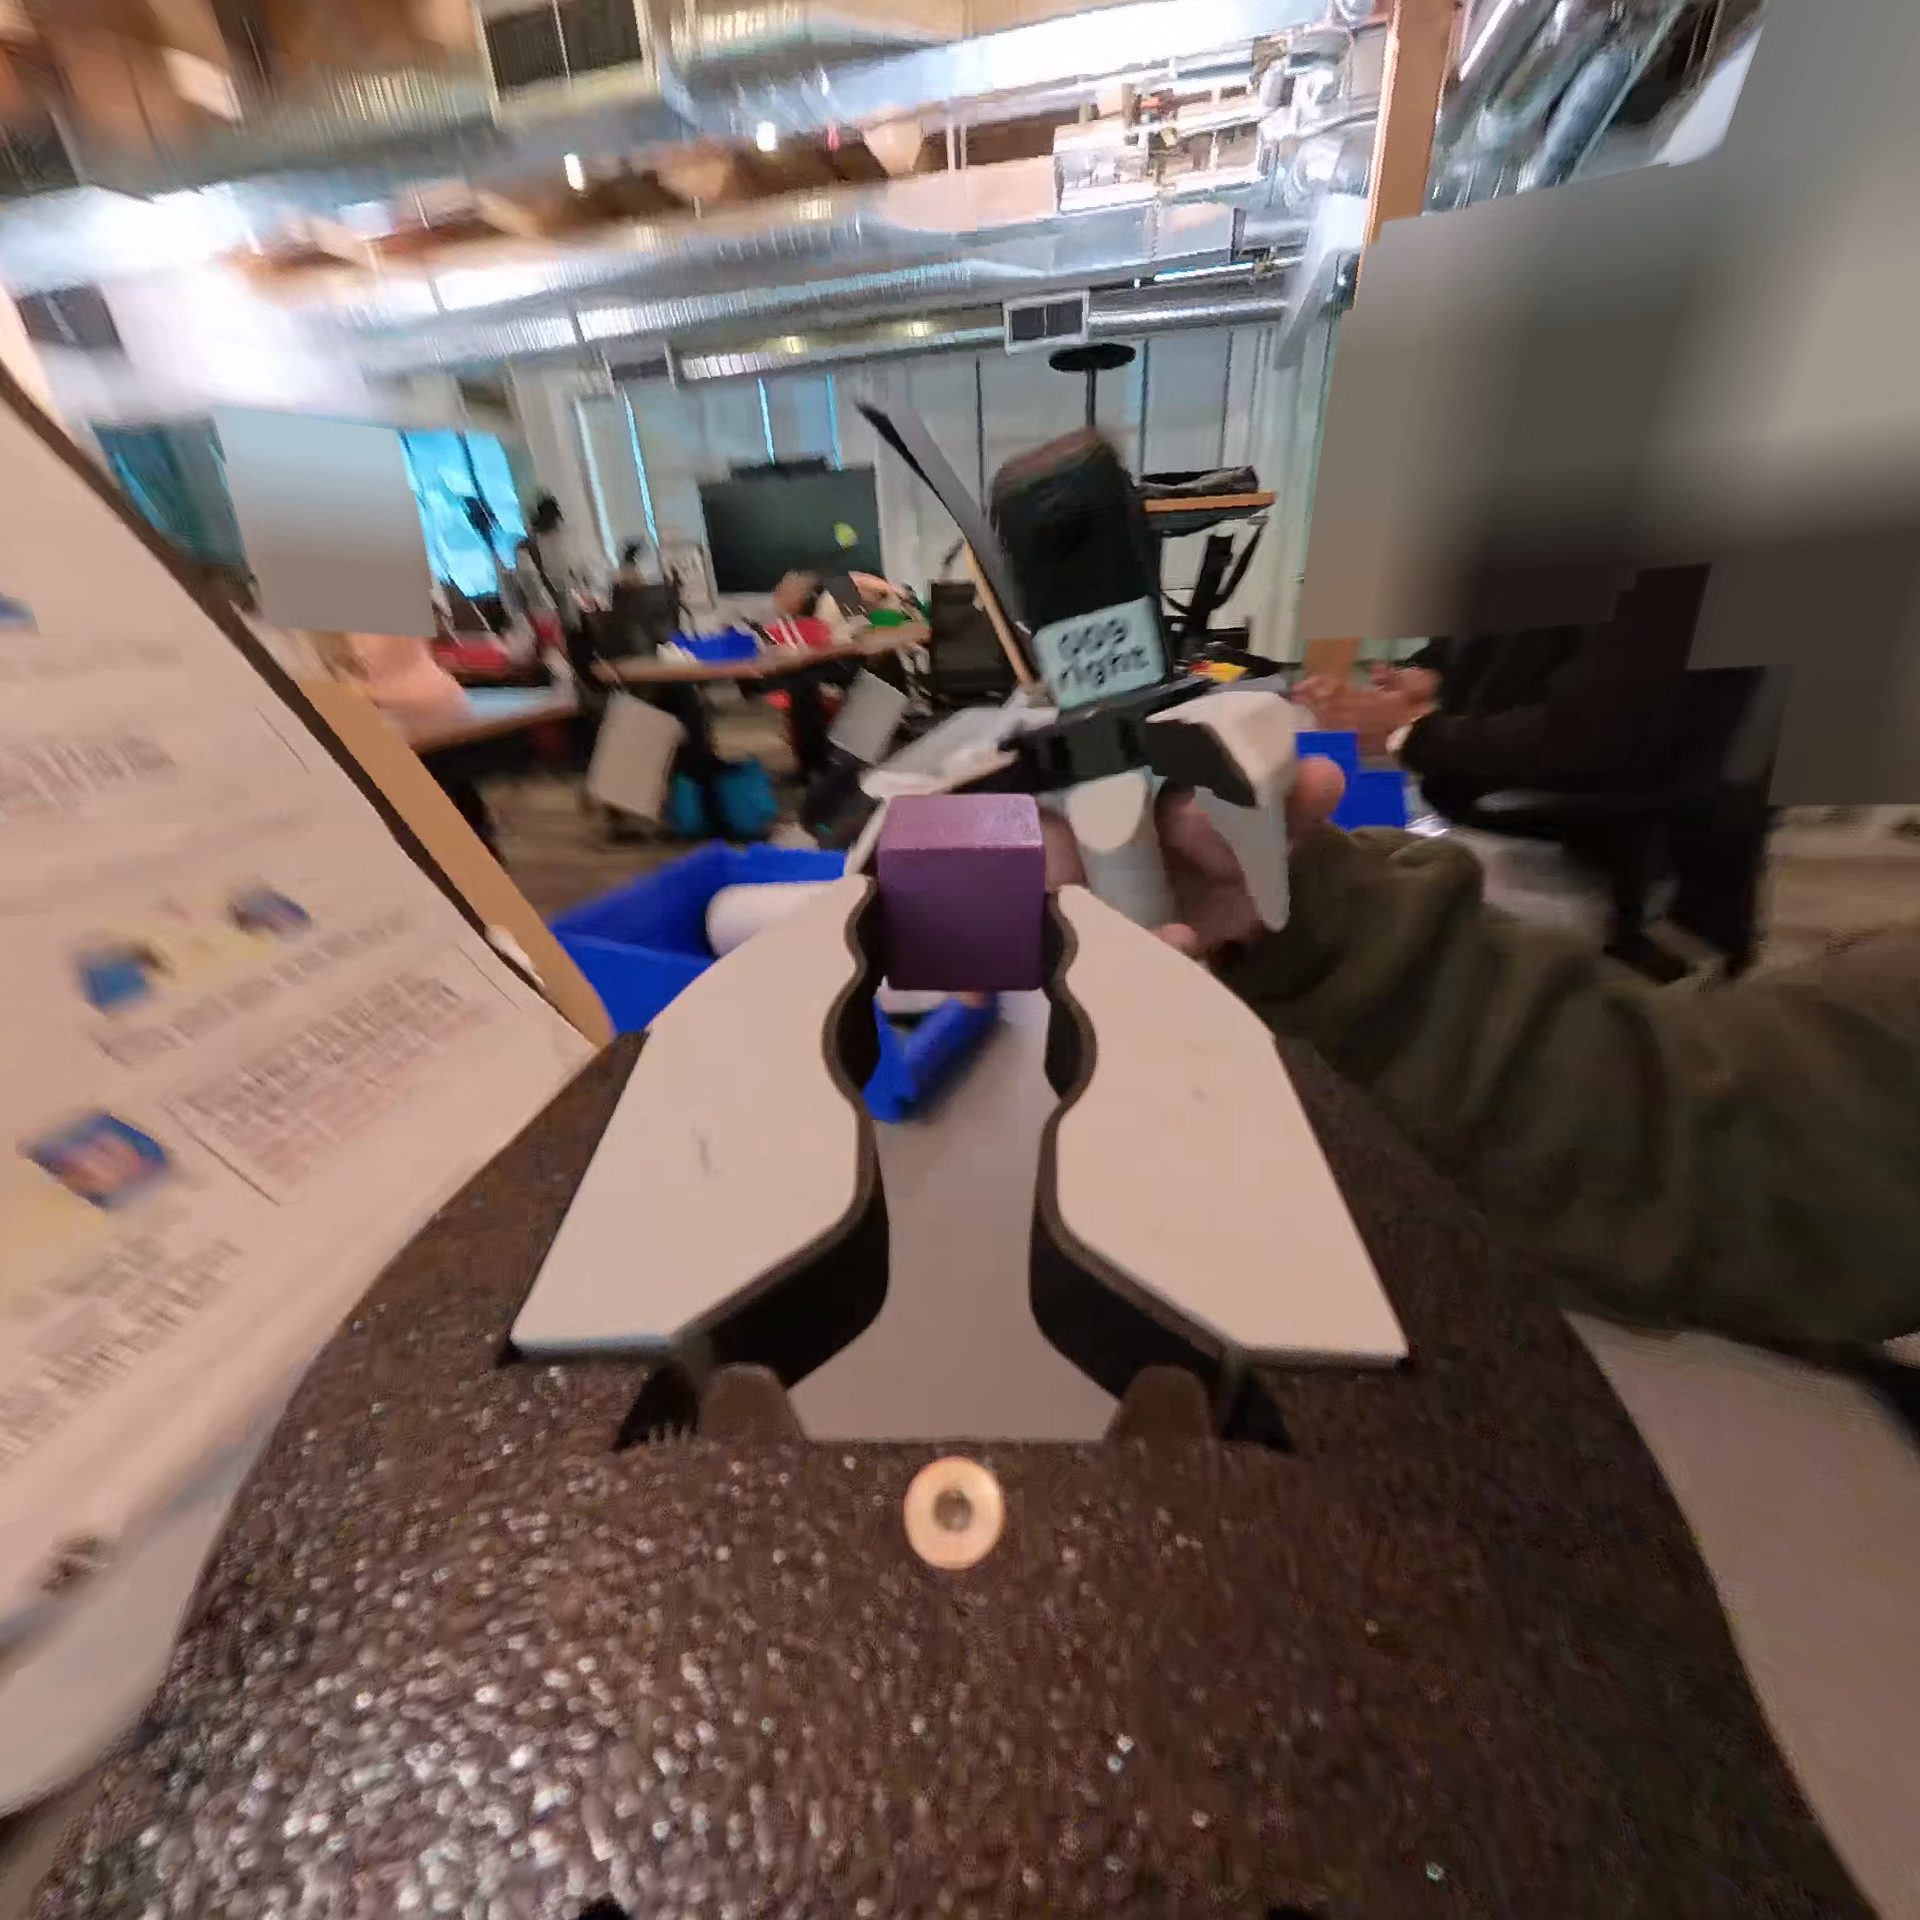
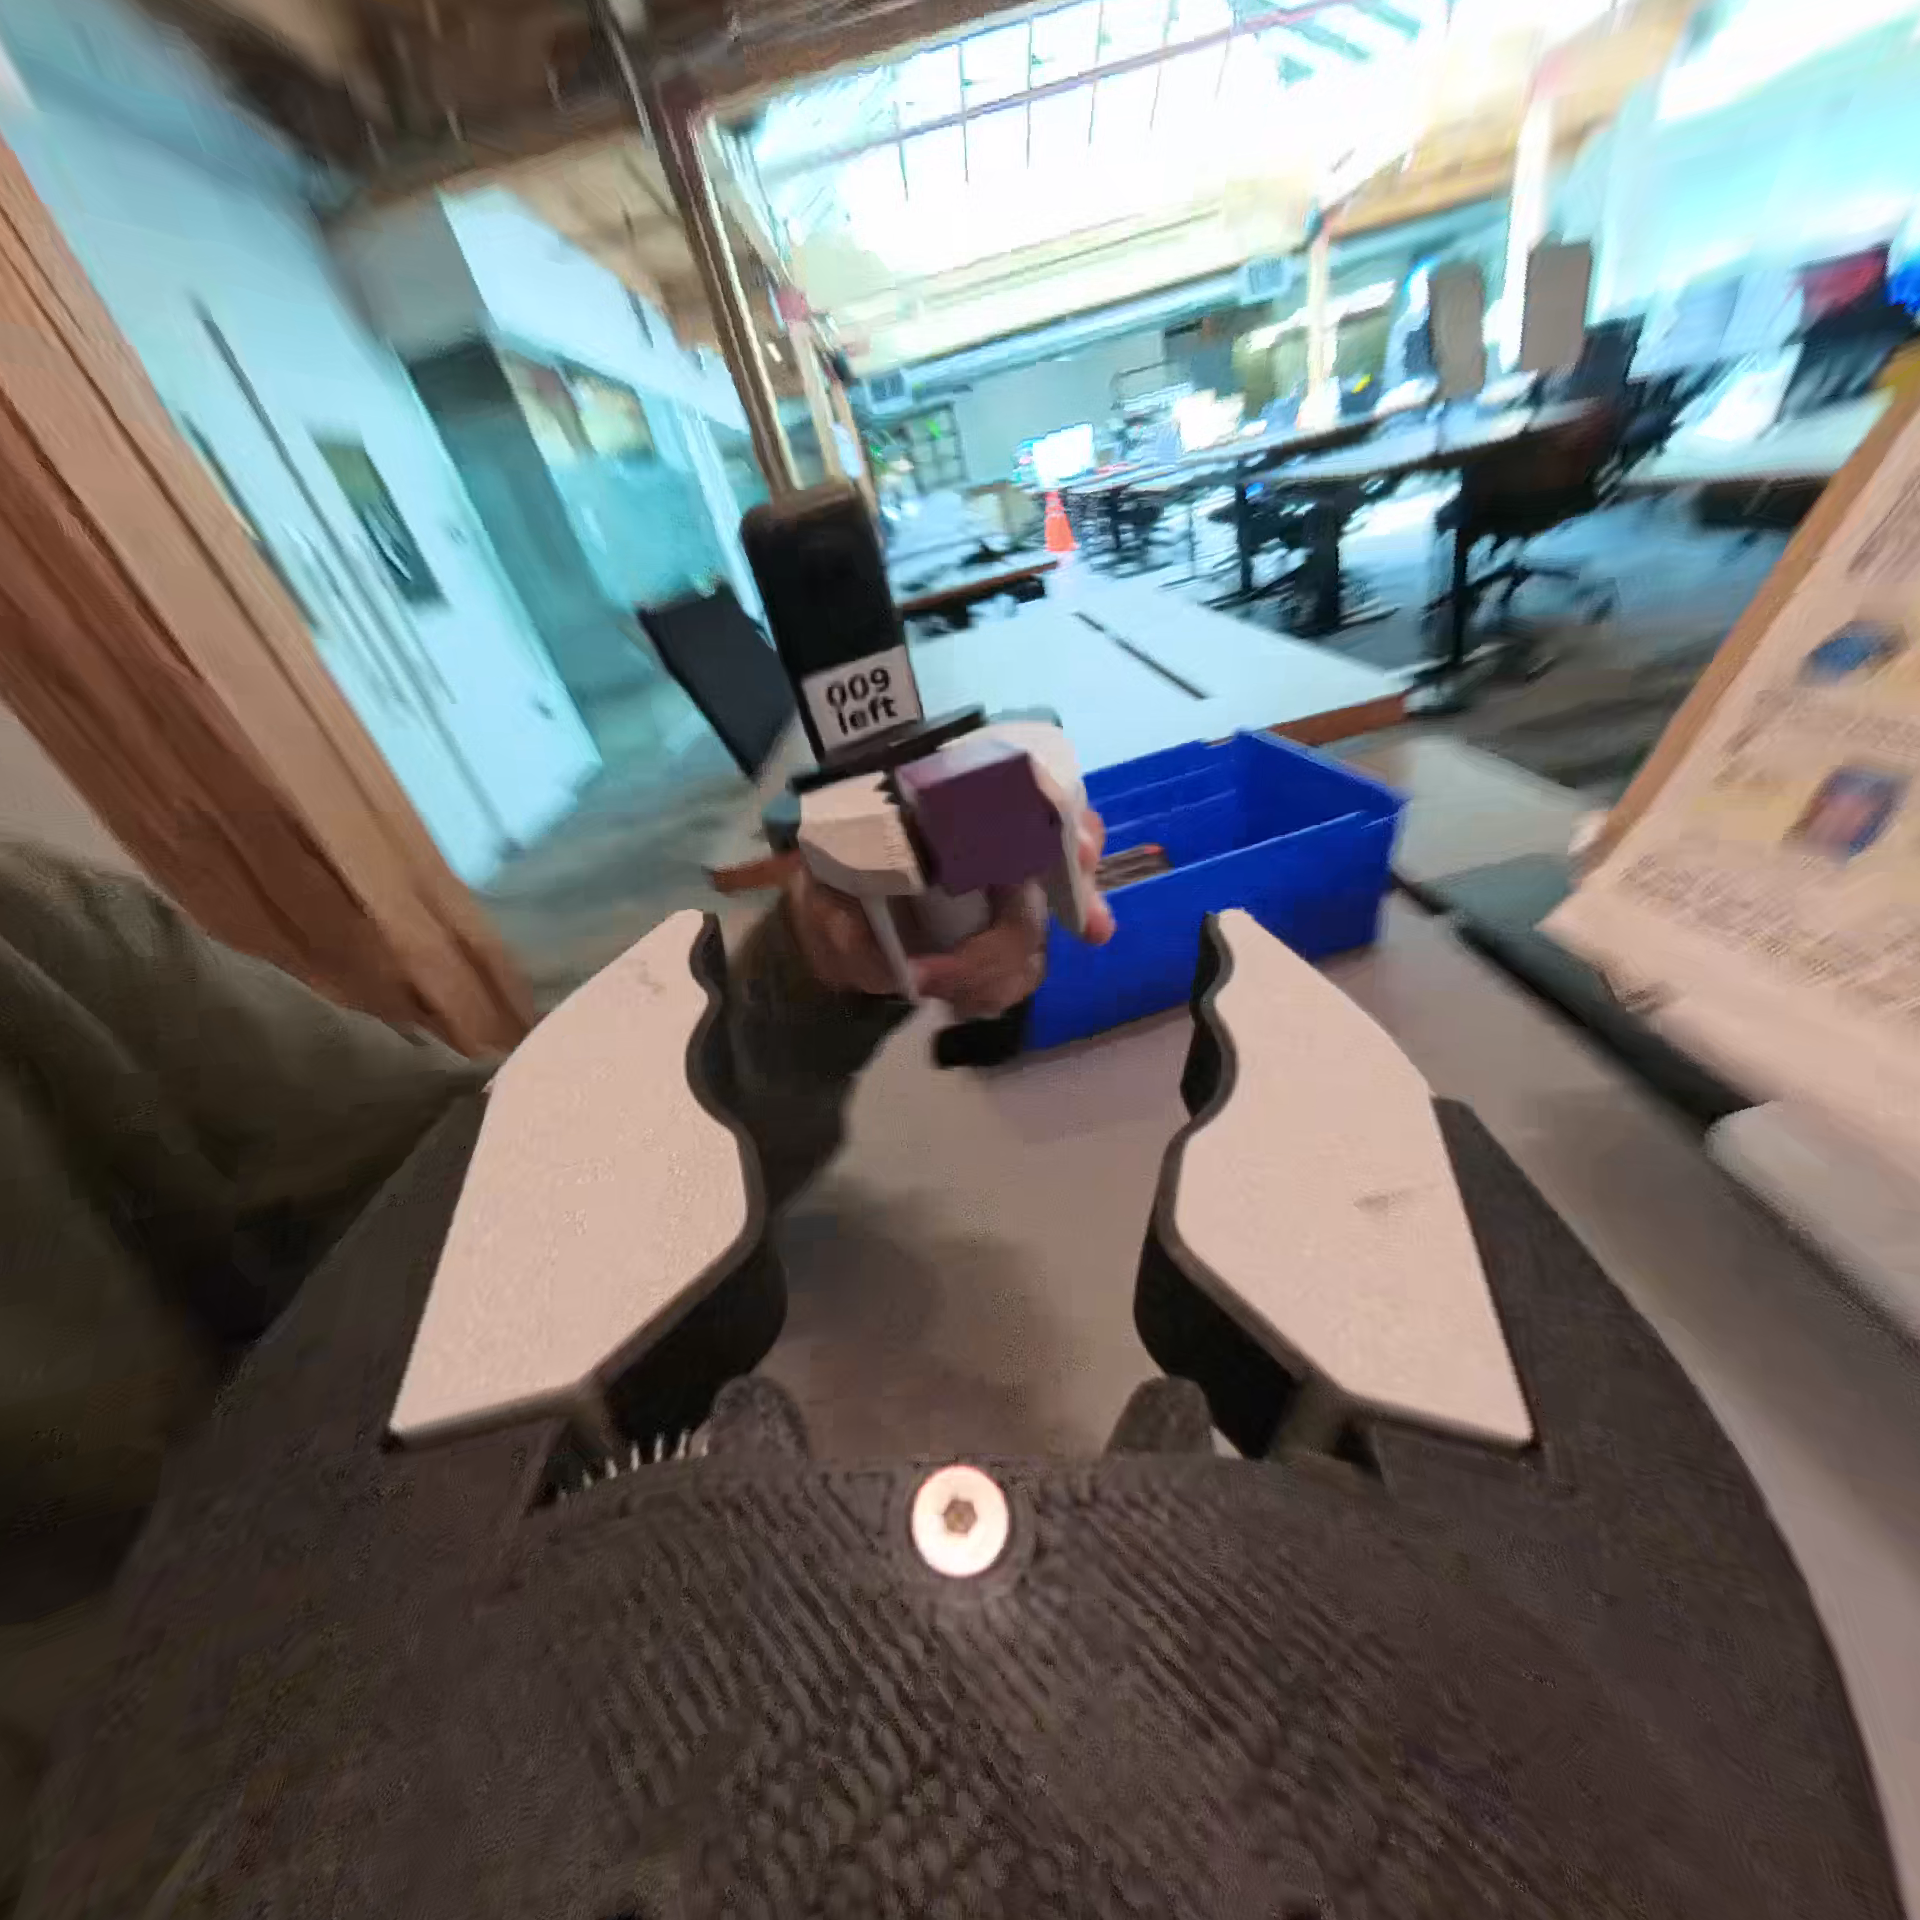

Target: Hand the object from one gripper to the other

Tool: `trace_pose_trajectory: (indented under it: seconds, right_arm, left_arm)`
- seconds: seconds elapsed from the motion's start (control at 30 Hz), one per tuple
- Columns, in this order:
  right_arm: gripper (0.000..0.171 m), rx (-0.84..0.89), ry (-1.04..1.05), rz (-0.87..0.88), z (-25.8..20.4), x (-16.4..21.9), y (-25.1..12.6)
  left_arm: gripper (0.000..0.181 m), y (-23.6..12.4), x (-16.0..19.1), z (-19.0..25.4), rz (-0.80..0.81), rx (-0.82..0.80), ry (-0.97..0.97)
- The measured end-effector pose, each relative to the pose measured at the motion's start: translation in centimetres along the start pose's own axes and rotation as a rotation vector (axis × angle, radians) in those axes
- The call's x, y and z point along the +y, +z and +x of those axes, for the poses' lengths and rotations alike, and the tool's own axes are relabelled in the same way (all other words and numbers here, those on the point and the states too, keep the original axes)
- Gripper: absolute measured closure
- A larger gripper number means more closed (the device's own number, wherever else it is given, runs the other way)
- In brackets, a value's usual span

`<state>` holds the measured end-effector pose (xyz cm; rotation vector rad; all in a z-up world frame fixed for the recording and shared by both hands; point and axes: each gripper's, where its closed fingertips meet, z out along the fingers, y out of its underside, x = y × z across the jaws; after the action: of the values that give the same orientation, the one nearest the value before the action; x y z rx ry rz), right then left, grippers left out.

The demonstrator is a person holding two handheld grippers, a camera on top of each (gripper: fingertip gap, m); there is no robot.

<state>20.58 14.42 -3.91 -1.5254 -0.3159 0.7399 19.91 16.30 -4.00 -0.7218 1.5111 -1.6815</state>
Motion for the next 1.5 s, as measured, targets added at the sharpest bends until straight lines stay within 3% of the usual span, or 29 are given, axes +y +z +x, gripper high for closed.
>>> trace_pose_trajectory:
  seconds: [0.1,0.2,0.3,0.4,0.6,0.77,0.93,1.0,1.07,1.17,1.27,1.4,1.5]
  right_arm:
    - [0.095,-0.135,0.243,0.054,-0.1,0.0,0.6]
    - [0.096,-0.203,0.319,0.01,-0.2,1.3,1.4]
    - [0.098,-0.262,0.355,-0.024,-0.8,2.2,2.1]
    - [0.106,-0.258,0.36,-0.062,-0.7,2.7,2.2]
    - [0.142,-0.276,0.339,-0.06,-1.2,2.5,1.5]
    - [0.144,-0.234,0.296,-0.087,-0.7,2.8,1.6]
    - [0.143,-0.142,0.176,-0.122,0.7,3.2,1.4]
    - [0.144,0.011,0.112,-0.136,2.7,2.9,0.2]
    - [0.144,0.337,0.003,-0.207,7.1,3.0,-3.4]
    - [0.144,0.815,-0.067,-0.25,12.6,2.4,-12.2]
    - [0.143,1.146,0.002,-0.248,15.8,3.3,-21.1]
    - [0.143,1.391,0.128,-0.317,18.3,7.3,-29.4]
    - [0.143,1.303,0.221,-0.254,19.2,9.1,-29.2]
  left_arm:
    - [0.154,-0.2,-0.6,0.7,0.021,-0.04,0.334]
    - [0.154,0.2,0.9,0.2,-0.086,-0.122,0.623]
    - [0.154,0.7,2.3,0.5,-0.168,-0.118,0.789]
    - [0.154,1.2,2.6,0.9,-0.185,-0.11,0.839]
    - [0.154,1.3,2.3,1.5,-0.176,-0.1,0.89]
    - [0.154,1.3,3.0,1.0,-0.227,-0.123,0.936]
    - [0.148,1.2,3.7,-0.5,-0.281,-0.202,0.825]
    - [0.137,1.1,2.8,-1.0,-0.242,-0.259,0.787]
    - [0.135,0.7,1.9,-1.3,-0.211,-0.296,0.746]
    - [0.14,0.1,1.5,-2.4,-0.222,-0.353,0.673]
    - [0.145,-0.4,2.3,-3.6,-0.274,-0.395,0.65]
    - [0.145,-0.1,3.6,-4.2,-0.35,-0.405,0.598]
    - [0.146,0.5,3.9,-3.8,-0.349,-0.38,0.54]
